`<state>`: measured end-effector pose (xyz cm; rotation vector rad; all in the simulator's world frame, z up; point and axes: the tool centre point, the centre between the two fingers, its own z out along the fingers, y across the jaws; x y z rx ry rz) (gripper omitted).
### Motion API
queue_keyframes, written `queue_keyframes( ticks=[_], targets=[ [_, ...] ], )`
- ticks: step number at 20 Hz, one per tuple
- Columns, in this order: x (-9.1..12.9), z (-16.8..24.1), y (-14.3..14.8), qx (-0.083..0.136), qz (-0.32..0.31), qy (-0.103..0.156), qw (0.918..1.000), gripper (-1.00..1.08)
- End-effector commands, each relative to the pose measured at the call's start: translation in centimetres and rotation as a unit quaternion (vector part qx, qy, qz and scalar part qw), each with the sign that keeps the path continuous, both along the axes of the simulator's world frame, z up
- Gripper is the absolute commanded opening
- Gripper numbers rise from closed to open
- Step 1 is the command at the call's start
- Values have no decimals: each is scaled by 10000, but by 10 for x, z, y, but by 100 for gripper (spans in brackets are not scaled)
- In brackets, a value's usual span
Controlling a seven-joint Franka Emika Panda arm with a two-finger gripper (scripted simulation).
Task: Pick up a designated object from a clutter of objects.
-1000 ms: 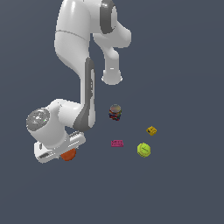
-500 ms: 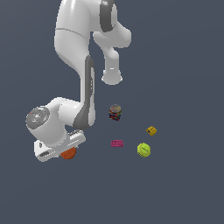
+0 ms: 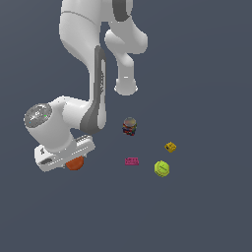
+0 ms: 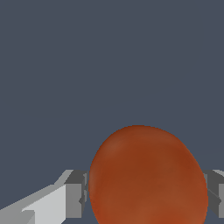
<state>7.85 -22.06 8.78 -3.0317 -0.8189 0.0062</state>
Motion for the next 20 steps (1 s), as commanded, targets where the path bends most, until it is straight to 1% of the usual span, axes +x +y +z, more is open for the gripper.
queue_keyframes(
  ticks=[1,20],
  targets=[
    [-10,17,-1,-8,-1,-15,10000,-100],
    [-110,167,-12,-5,1,-17,10000,-100]
  ],
)
